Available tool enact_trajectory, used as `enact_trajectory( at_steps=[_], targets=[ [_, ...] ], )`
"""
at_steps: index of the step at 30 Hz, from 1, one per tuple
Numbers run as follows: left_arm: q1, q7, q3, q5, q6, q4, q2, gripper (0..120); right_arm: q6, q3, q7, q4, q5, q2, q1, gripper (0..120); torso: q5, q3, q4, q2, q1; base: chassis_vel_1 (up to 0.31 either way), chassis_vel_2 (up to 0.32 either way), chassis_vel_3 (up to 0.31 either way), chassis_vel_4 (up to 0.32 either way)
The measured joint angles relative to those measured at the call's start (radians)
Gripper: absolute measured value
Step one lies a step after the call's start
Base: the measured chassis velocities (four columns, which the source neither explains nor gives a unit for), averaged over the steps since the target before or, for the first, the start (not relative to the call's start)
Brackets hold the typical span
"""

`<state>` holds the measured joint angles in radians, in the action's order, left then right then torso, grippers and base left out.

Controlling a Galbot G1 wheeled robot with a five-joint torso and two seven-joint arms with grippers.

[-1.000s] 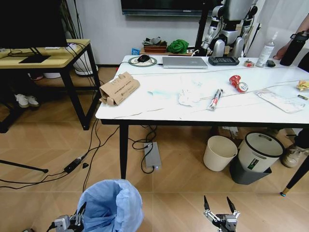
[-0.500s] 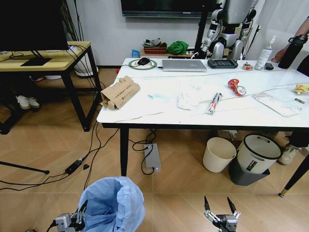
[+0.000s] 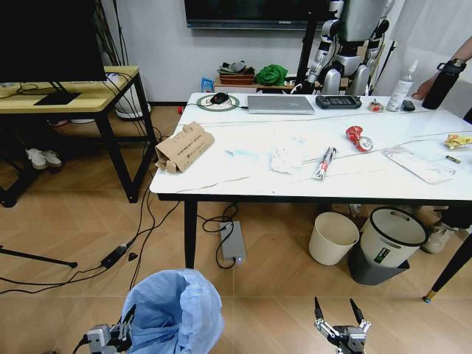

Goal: Pick up the trash bin and place the trash from the table into it.

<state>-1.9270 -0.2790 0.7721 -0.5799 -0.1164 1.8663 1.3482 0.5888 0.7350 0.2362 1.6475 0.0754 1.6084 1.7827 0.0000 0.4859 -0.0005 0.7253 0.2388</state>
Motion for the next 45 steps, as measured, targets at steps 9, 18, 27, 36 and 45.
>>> enact_trajectory(
  at_steps=[9,18,27,36,45],
  targets=[
    [0.004,0.000,0.004,0.000,0.001,0.013,-0.009,0,-0.003,-0.009,0.000,0.011,-0.011,0.000,0.002,100,0.0000,0.023,0.0000,0.039,0.016,0.000,0.000,0.000,0.000],
    [0.004,-0.003,0.001,0.005,0.001,0.015,-0.004,0,-0.002,-0.009,0.000,0.008,-0.012,0.000,0.004,100,0.0000,0.047,0.0000,0.082,0.035,0.000,0.000,0.000,0.000],
    [0.004,-0.005,0.003,0.009,0.001,0.017,-0.002,0,-0.001,-0.010,-0.001,0.003,-0.012,0.000,0.003,100,0.0001,0.065,0.0000,0.112,0.047,0.000,0.000,0.000,0.000],
    [0.004,-0.008,0.006,0.012,0.001,0.020,0.001,0,-0.001,-0.016,-0.001,-0.002,-0.012,0.000,-0.001,100,0.0000,0.095,0.0000,0.163,0.068,0.000,0.000,0.000,0.000],
    [0.005,-0.009,0.002,0.011,0.002,0.023,0.003,0,-0.001,-0.016,-0.001,-0.004,-0.012,0.000,-0.002,100,0.0000,0.119,0.0000,0.206,0.087,0.000,0.000,0.000,0.000]
  ],
)
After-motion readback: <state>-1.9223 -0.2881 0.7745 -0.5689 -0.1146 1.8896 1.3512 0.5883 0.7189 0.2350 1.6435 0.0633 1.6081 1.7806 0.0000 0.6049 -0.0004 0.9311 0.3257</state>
